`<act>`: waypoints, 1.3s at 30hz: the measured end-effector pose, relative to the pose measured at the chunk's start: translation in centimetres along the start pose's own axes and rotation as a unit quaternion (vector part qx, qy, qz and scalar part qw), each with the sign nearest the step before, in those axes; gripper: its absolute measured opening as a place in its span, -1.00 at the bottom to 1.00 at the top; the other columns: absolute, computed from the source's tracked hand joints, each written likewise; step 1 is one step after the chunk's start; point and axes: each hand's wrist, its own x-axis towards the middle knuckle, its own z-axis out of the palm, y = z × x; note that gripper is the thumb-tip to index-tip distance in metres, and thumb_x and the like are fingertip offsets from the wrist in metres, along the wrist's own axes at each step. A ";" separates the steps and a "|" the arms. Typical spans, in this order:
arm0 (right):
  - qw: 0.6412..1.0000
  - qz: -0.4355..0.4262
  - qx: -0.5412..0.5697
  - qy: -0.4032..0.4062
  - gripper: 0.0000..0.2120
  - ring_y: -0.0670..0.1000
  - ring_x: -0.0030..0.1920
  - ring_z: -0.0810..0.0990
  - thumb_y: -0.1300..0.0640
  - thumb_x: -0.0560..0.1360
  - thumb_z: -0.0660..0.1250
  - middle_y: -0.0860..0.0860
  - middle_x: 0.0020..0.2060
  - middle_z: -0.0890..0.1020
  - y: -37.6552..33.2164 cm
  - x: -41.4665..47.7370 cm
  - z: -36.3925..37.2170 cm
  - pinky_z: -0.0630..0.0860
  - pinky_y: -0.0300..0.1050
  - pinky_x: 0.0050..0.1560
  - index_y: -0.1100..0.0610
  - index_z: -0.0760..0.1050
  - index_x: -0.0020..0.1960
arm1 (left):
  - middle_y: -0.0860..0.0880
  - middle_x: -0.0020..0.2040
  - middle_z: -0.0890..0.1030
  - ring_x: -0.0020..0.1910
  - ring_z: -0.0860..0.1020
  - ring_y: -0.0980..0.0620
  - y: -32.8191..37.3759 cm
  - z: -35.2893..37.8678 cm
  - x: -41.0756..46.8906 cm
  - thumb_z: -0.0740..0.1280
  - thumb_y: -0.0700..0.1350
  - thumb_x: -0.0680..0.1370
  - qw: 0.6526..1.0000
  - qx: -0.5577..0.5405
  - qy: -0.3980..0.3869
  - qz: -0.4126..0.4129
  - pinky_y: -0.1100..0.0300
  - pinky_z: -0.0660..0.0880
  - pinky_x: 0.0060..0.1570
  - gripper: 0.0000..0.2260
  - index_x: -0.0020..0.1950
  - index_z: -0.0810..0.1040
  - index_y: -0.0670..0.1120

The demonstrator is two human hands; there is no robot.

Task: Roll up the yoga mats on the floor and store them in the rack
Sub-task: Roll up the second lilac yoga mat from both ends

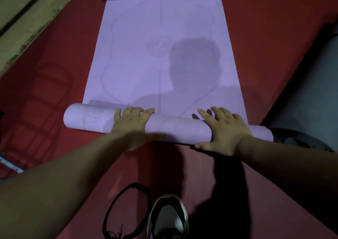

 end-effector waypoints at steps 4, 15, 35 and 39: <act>0.996 -0.034 -0.046 0.069 -0.05 0.29 0.38 0.37 -0.57 0.34 0.11 0.21 0.46 0.30 -1.0 -1.0 1.0 0.36 0.31 0.33 -0.23 -0.03 0.62 | 0.00 0.48 0.35 0.49 0.22 -0.09 -0.4 -0.9 0.8 -0.08 0.66 0.28 1.000 -0.006 -0.024 0.017 -0.25 0.00 0.51 -0.07 0.59 0.09 0.29; 0.986 -0.055 -0.101 0.118 -0.11 0.23 0.03 0.46 -0.45 0.37 0.32 0.15 0.17 0.48 -0.9 -0.9 2.3 0.42 0.16 0.04 -0.16 0.16 0.60 | -0.20 0.52 0.34 0.52 0.24 -0.31 -0.2 2.3 -1.8 0.10 0.57 0.40 0.991 0.049 0.105 0.065 -0.44 0.09 0.43 -0.09 0.65 0.09 0.14; 0.993 -0.116 0.016 -0.014 -0.16 0.15 0.10 0.51 -0.55 0.45 0.09 -0.02 0.24 0.48 -1.4 -7.9 3.4 0.53 0.12 0.06 -0.23 0.01 0.62 | -0.11 0.03 0.64 -0.08 0.59 -0.22 0.1 3.0 -8.3 0.22 0.56 0.38 0.977 0.068 0.108 0.171 -0.09 0.47 -0.04 -0.13 0.46 0.50 -0.02; 0.986 -0.116 0.060 -0.103 -0.16 0.03 0.21 0.44 -0.57 0.45 0.05 -0.13 0.30 0.37 -1.8 -11.2 4.2 0.46 0.08 0.21 -0.31 -0.11 0.61 | -0.13 0.06 0.67 -0.06 0.63 -0.23 0.5 4.6 -11.8 0.15 0.56 0.44 0.976 0.062 0.072 0.196 -0.09 0.54 -0.05 -0.16 0.46 0.51 -0.04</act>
